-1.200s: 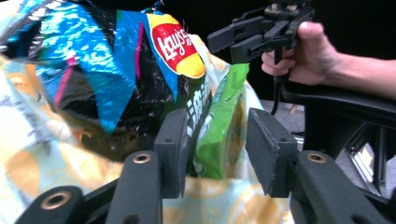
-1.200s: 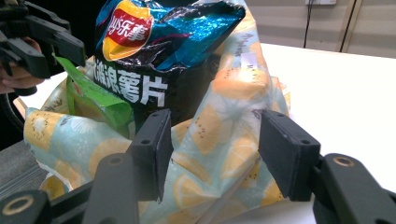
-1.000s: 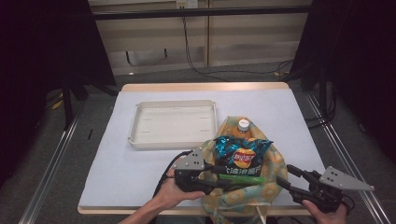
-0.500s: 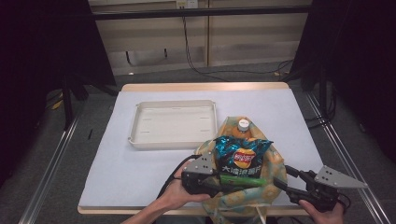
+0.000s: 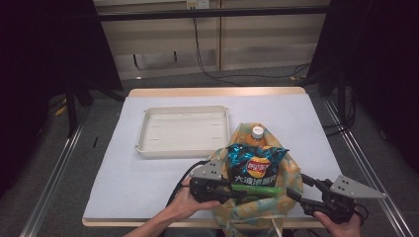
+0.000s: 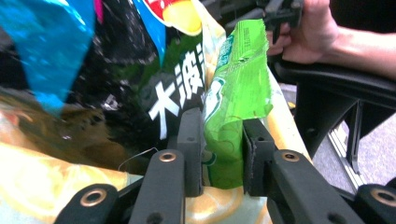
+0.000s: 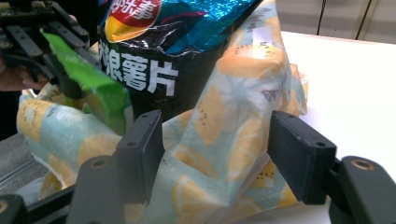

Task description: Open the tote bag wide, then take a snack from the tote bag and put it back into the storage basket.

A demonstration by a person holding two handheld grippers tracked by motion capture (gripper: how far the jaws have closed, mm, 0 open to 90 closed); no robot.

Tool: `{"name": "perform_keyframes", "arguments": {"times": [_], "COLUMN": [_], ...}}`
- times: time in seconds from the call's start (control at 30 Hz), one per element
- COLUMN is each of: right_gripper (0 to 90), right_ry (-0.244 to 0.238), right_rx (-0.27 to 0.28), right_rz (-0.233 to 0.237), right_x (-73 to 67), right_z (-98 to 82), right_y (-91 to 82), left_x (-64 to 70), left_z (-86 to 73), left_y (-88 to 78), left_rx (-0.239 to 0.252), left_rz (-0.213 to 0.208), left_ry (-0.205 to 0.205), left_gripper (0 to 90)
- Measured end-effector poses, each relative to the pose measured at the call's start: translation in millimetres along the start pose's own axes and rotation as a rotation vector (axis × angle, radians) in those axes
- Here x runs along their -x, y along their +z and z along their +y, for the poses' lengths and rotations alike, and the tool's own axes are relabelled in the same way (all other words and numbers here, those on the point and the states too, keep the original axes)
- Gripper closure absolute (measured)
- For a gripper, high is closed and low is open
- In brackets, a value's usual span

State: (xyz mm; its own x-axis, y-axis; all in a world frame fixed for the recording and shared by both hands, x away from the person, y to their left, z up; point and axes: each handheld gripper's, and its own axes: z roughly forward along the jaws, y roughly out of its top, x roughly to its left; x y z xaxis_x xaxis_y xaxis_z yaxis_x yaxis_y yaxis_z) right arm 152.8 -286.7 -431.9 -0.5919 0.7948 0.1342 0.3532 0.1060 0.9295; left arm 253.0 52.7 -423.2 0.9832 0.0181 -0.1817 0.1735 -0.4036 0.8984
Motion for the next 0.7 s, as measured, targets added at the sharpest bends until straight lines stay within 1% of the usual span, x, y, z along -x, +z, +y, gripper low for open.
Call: {"name": "perform_keyframes", "arguments": {"times": [0.1, 0.2, 0.23, 0.27, 0.3, 0.43, 0.47, 0.53, 0.57, 0.63, 0.7], "right_gripper": [34.4, 33.7, 33.4, 33.1, 32.5, 25.8, 24.9, 21.4, 20.1, 18.1, 16.1], "right_ry": [0.004, 0.002, 0.001, 0.000, -0.003, 0.002, 0.006, 0.013, 0.018, 0.009, 0.009], "right_rx": [0.004, 0.011, 0.011, 0.009, 0.009, 0.021, 0.021, 0.030, 0.038, 0.048, 0.051], "right_rz": [0.003, 0.002, 0.003, 0.001, 0.002, -0.006, -0.007, -0.007, -0.007, -0.014, -0.008], "right_x": [-0.4, 0.4, 0.7, 0.7, 0.7, 1.2, 1.3, 1.9, 1.5, 1.2, 0.6], "right_z": [-0.2, -0.5, -0.5, -0.5, -0.6, 0.3, 0.4, 0.8, 1.2, 1.9, 2.2], "right_y": [-1.3, -2.5, -2.6, -2.9, -3.3, -3.5, -3.7, -3.4, -3.3, -3.1, -3.1], "left_x": [1.0, 4.0, 4.3, 5.6, 5.9, 6.6, 6.3, 4.8, 4.1, 4.3, 4.8], "left_z": [1.8, 4.5, 6.0, 6.7, 8.0, 13.5, 14.7, 15.9, 16.5, 18.3, 23.2], "left_y": [-1.5, -3.4, -4.7, -4.5, -5.7, -12.2, -14.1, -16.7, -18.4, -20.5, -23.8], "left_rx": [0.007, 0.028, 0.017, 0.027, 0.027, 0.040, 0.047, 0.070, 0.070, 0.079, 0.091], "left_rz": [0.005, 0.008, 0.012, 0.014, 0.014, 0.017, 0.025, 0.017, 0.019, 0.024, 0.031], "left_ry": [0.003, 0.004, 0.013, 0.004, 0.009, 0.017, 0.018, 0.012, 0.013, 0.015, 0.018], "left_gripper": [73.7, 73.8, 73.8, 73.8, 73.8, 73.8, 73.8, 73.7, 73.7, 73.7, 73.7]}}
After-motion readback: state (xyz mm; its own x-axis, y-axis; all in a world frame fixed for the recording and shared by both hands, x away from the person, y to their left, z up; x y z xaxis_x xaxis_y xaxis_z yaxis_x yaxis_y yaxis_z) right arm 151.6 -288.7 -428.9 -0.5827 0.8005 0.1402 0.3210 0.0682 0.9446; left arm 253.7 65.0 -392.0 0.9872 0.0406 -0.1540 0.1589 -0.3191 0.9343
